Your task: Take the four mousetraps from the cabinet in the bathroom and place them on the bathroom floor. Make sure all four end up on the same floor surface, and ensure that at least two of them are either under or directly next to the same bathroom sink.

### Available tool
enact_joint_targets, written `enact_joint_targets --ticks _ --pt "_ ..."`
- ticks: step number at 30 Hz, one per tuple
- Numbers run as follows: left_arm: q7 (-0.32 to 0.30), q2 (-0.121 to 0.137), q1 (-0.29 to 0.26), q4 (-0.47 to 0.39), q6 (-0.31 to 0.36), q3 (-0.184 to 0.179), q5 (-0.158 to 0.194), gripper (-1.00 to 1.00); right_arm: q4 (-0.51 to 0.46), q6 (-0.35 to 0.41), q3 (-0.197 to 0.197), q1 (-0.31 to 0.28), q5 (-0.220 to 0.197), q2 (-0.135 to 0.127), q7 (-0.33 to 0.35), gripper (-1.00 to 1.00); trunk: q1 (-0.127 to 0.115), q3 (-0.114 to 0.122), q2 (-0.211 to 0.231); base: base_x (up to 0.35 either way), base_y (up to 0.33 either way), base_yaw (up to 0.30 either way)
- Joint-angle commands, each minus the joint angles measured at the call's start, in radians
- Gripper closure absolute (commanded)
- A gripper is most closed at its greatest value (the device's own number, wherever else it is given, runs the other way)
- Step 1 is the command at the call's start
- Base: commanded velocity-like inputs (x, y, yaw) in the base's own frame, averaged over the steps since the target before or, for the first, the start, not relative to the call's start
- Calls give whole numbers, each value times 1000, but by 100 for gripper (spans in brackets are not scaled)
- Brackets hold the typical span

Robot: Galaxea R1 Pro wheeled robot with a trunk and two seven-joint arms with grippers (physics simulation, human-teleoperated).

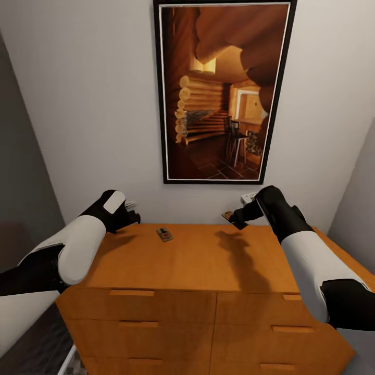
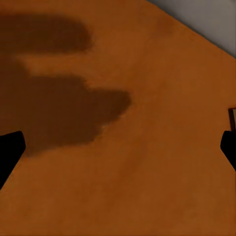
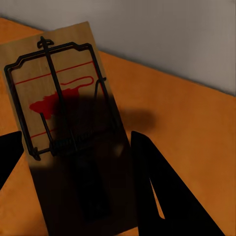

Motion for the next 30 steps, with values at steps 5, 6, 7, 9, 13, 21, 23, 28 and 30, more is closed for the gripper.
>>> enact_joint_targets --ticks 5,6,7,9,13,21,23,28,30 --pt "11 -2 0 -3 0 0 9 -100 -1 3 3 -1 7 -1 7 100 0 -1 -1 0 0 54" --pt "11 -2 0 -3 0 0 9 -100 -1 3 3 -1 8 -2 7 100 0 -1 -1 0 -18 25" --pt "11 -2 0 -3 0 0 9 -100 -1 3 3 -1 8 -3 6 100 0 -1 -1 0 -96 16" --pt "11 -3 0 -3 2 0 10 -100 -1 3 3 -1 9 -4 6 100 0 -1 -1 0 -160 10" --pt "11 -4 0 -4 2 0 10 -100 -1 3 3 -1 11 -6 5 100 0 -1 -1 0 -229 5" --pt "10 -4 0 -4 2 0 10 -100 -1 3 3 -1 13 -5 5 100 0 -1 -1 0 -275 1" --pt "10 -5 0 -4 2 0 10 -100 -1 3 3 -1 13 -4 5 100 0 -1 -1 0 -284 0" --pt "10 -5 0 -5 -1 0 9 -100 -1 3 3 -1 15 -3 5 100 0 -1 -1 0 -195 0" --pt "10 -5 0 -5 -2 0 9 -100 -1 3 3 -1 15 -3 5 100 0 -1 -1 0 -68 0"
